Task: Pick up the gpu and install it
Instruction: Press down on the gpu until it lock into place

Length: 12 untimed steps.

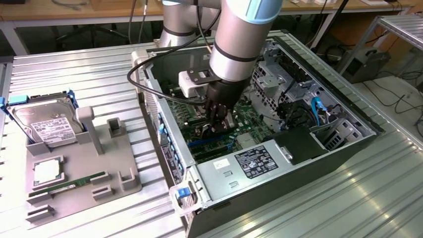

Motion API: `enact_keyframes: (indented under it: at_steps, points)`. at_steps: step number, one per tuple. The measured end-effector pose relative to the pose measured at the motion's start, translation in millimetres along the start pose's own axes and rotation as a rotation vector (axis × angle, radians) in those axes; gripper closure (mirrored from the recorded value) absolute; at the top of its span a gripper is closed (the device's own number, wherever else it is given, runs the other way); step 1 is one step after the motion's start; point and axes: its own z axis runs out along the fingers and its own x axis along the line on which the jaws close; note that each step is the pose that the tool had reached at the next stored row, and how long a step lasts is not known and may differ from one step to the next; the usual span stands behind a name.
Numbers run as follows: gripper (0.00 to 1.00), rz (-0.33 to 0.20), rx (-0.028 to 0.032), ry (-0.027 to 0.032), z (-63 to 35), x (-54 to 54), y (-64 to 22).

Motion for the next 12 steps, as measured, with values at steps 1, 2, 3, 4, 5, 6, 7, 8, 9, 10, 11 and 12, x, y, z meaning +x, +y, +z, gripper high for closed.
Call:
enact_keyframes:
  at_steps: [1, 2, 3, 4, 5, 6, 7, 8, 9, 10, 11, 12]
  points:
    - [0.74, -0.001, 0.0002, -0.0004, 0.4, 0.0, 0.0]
    - [0.74, -0.003, 0.0000, -0.0016, 0.7, 0.0, 0.0]
    - [0.74, -0.007, -0.0001, -0.0039, 1.4, 0.0, 0.1]
    - [0.74, -0.008, -0.0001, -0.0050, 1.8, 0.0, 0.1]
    - [0.74, -0.010, -0.0002, -0.0064, 2.3, 0.0, 0.0]
    - [0.74, -0.012, -0.0002, -0.0074, 2.9, 0.0, -0.1]
    - [0.74, -0.013, -0.0002, -0.0077, 3.4, 0.0, -0.1]
    - [0.74, -0.013, -0.0002, -0.0076, 4.1, 0.0, -0.1]
    - [0.74, -0.013, -0.0003, -0.0075, 4.9, 0.1, -0.1]
    - [0.74, -0.013, -0.0003, -0.0075, 6.0, 0.1, -0.2]
    - [0.74, -0.013, -0.0003, -0.0075, 6.8, 0.1, -0.2]
    - [0.74, -0.013, -0.0003, -0.0075, 7.8, 0.2, -0.3]
